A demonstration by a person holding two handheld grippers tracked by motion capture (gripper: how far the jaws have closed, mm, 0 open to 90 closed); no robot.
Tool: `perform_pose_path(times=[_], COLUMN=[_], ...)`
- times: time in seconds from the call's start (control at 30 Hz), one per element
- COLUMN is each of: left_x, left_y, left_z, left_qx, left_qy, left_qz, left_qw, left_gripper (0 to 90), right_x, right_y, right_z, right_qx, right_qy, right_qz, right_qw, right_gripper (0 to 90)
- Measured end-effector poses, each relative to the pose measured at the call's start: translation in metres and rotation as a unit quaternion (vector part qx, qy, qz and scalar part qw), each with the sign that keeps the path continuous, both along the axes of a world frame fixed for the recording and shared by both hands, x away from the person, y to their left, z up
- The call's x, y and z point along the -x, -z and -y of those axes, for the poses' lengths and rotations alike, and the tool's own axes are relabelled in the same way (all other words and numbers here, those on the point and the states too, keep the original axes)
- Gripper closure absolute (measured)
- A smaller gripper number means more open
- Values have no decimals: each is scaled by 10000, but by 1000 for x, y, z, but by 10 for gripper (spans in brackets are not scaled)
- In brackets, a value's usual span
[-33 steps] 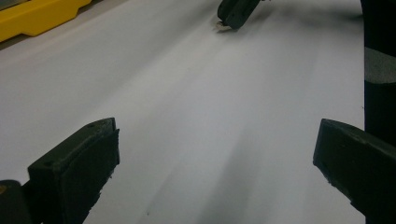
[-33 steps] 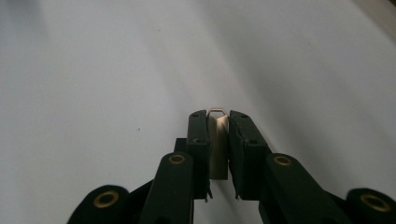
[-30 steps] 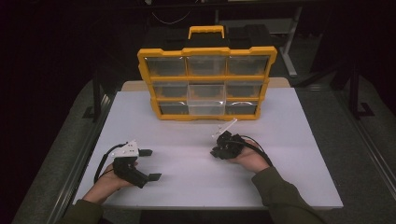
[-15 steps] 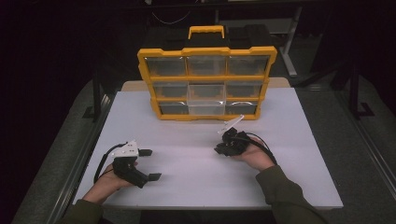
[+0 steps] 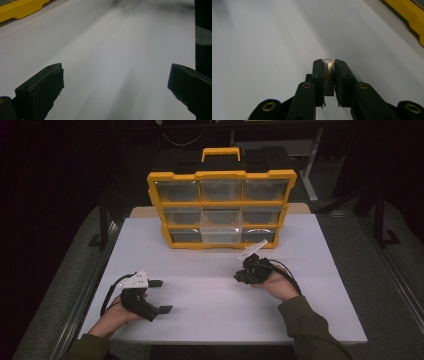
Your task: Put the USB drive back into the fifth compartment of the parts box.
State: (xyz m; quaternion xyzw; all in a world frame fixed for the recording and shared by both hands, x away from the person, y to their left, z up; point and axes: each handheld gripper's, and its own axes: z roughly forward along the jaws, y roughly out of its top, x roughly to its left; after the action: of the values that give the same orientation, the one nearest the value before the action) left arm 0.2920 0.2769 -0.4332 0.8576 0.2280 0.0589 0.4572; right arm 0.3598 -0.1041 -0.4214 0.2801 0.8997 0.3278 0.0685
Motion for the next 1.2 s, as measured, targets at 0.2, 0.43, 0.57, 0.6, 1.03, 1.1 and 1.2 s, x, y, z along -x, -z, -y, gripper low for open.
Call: perform_pose_path(times=[0.2,0.43,0.57,0.6,1.03,1.1,1.2], left_x=[0,0,0,0,-1,-1,-1], left_y=[0,0,0,0,0,0,0], left_z=[0,-1,-1,-1,-2,-2,-2], left_qx=[6,23,25,25,35,37,40], left_qy=[-6,-29,-28,-28,-15,-15,-11], left_qz=[0,-14,-17,-17,-10,-10,-10], left_qw=[10000,10000,10000,10000,10000,10000,10000], left_gripper=[0,0,0,0,0,0,0], right_x=[-1,-2,-4,-4,-14,-15,-17], right_y=[-5,-13,-16,-16,-38,-42,-47], right_z=[4,11,14,14,24,25,28], right_qx=[-8,-31,2,2,-26,-25,-46], right_qy=[6,77,85,85,116,128,143], right_qz=[29,44,61,61,31,32,33], right_qw=[10000,10000,9999,9999,9999,9999,9999], right_gripper=[778,778,778,778,778,778,778])
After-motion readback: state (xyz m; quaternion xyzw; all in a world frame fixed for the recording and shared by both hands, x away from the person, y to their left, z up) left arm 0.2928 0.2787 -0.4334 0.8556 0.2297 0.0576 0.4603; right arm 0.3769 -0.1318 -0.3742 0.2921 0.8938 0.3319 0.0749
